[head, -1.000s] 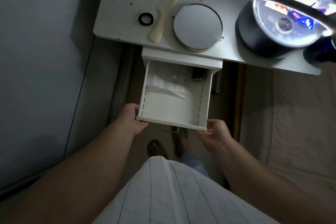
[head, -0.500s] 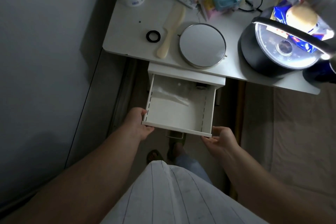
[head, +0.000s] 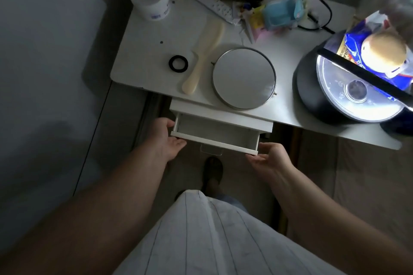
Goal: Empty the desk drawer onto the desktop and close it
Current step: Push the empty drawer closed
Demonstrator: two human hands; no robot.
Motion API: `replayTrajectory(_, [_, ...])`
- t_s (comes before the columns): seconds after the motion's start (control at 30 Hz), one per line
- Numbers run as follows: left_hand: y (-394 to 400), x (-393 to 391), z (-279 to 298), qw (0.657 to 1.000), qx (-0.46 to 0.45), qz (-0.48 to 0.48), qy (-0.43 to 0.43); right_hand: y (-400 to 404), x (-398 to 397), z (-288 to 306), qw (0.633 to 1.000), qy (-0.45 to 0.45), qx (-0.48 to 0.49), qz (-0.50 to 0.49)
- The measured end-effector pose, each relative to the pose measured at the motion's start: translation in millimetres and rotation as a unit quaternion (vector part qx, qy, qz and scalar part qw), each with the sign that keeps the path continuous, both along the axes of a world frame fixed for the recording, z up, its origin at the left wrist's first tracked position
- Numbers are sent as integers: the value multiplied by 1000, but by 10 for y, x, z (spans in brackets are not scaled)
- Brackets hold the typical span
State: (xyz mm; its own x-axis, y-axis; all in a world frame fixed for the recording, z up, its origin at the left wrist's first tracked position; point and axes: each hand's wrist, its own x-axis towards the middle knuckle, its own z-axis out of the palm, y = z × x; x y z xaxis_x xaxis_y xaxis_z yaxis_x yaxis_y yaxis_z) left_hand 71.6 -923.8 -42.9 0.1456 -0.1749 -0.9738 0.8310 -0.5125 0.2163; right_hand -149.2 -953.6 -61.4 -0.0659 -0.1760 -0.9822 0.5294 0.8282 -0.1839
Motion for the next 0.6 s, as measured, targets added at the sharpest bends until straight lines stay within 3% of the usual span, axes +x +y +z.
replayTrajectory(0.6, [-444,-33,7,995,8,100,0,-474,-49,-41,1000,18,-1,-15])
